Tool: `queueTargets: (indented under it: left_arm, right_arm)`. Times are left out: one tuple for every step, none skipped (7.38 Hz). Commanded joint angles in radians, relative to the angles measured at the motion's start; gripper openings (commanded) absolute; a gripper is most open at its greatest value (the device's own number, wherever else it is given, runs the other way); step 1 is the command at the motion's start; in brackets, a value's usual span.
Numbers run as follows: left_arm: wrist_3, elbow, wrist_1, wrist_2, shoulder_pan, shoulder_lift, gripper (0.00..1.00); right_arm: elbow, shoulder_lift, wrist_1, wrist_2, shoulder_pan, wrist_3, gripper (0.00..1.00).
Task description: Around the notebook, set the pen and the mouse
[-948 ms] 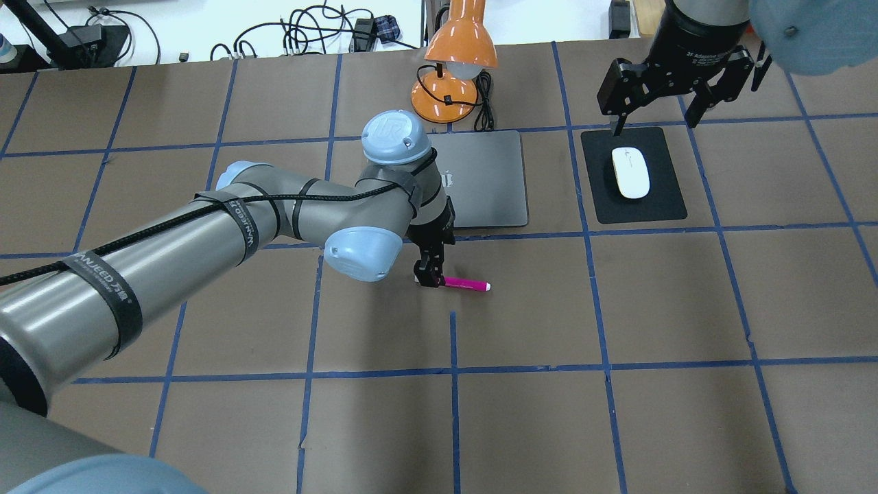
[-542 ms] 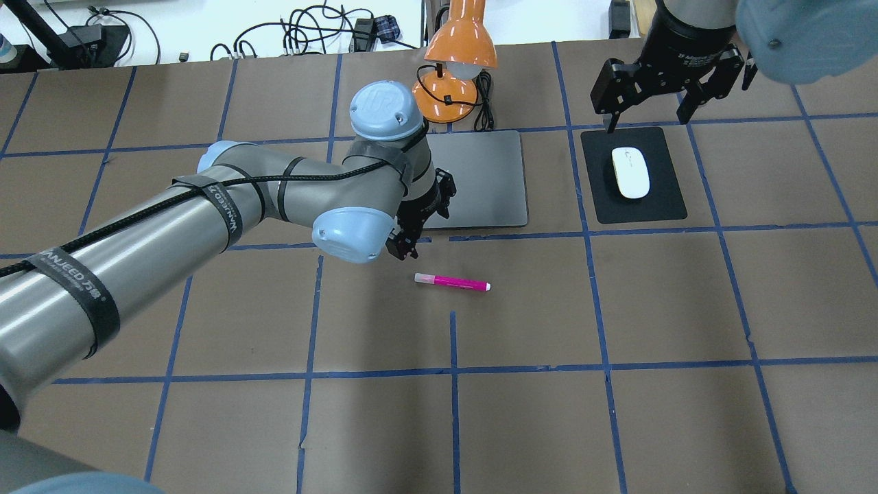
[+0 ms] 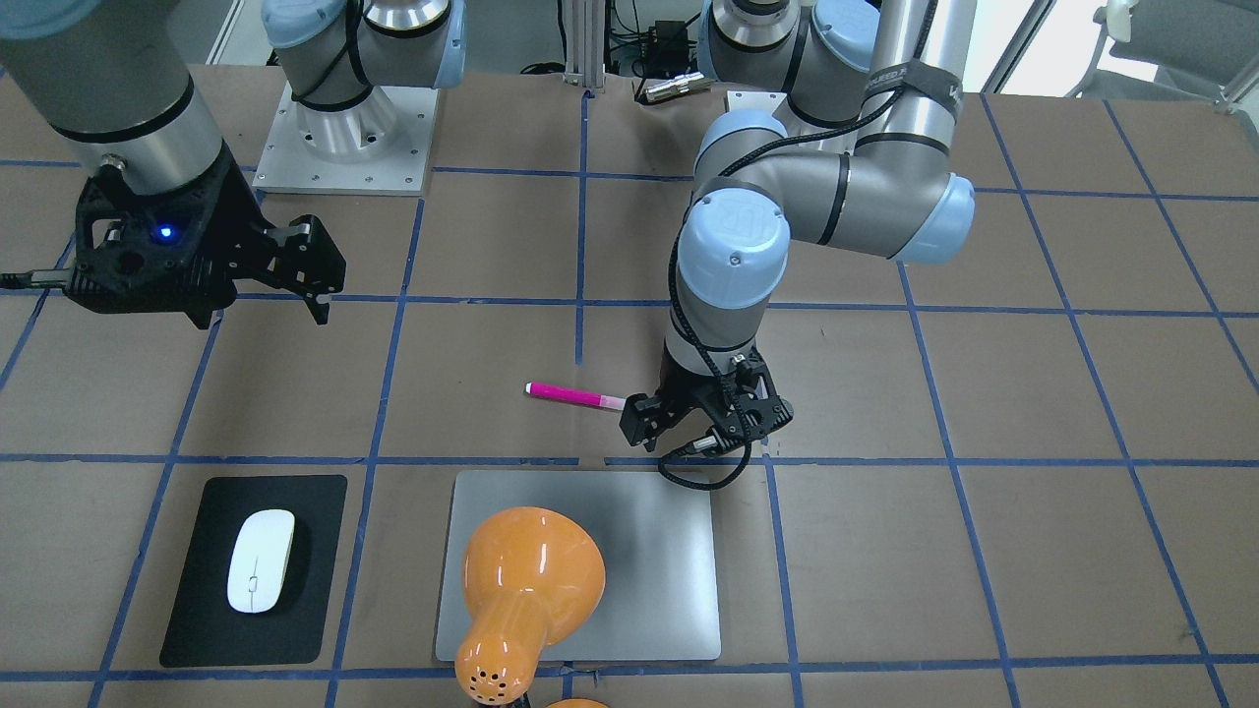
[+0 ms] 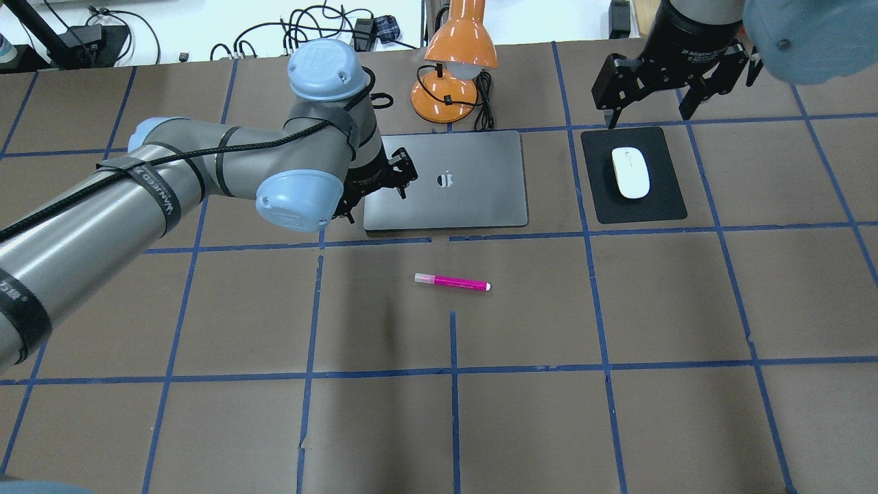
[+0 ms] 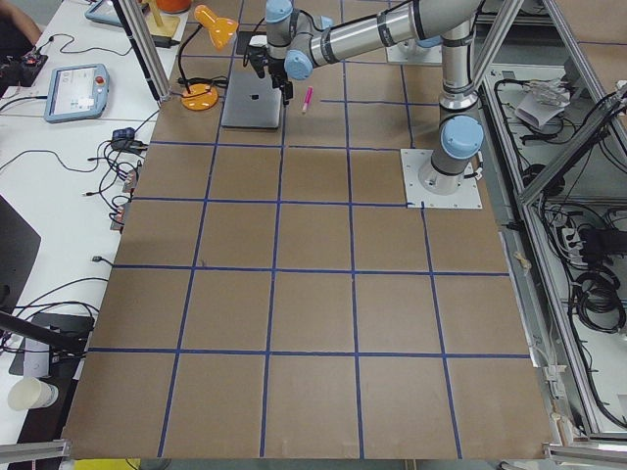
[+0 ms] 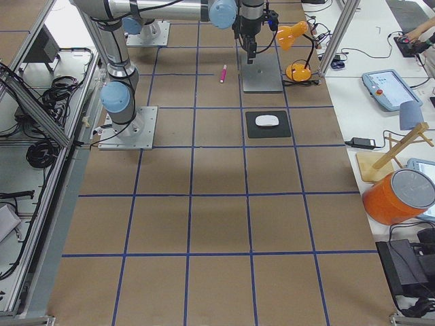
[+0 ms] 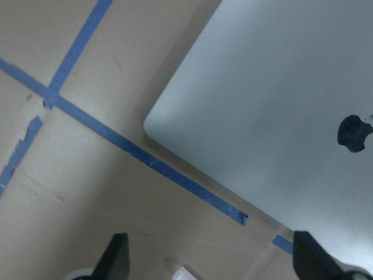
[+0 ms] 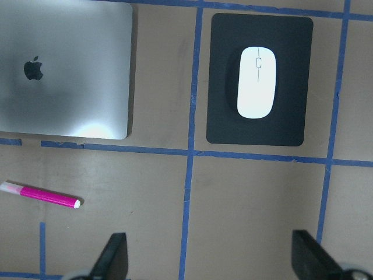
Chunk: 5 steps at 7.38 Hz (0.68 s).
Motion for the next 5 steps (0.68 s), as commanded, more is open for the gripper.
queueTargets:
  left_arm:
    - [0.271,0.054,-0.165,0.001,0.093,0.062,1.0]
    - [0.355,0.11,-0.261,-0.002,0.135,0.084,1.0]
    - [0.53,0.169,-0.362,-0.002,0.183,0.103,1.0]
    - [0.61,0.21,-0.464,-0.004,0.22,0.13,1.0]
    - [0.626,0.224,-0.531,0.005,0.226,0.171,1.0]
  right_arm:
    - [-0.009,-0.016,0.011,0.01,0.0,-0.014,1.0]
    - [-0.009,-0.014,0.011,0.006,0.0,-0.017,1.0]
    - [-0.003,-0.016,0.013,0.003,0.0,-0.017,1.0]
    - [0.003,-0.022,0.013,0.003,0.0,-0.017,1.0]
    - [0.003,-0.032,0.013,0.003,0.0,-0.031,1.0]
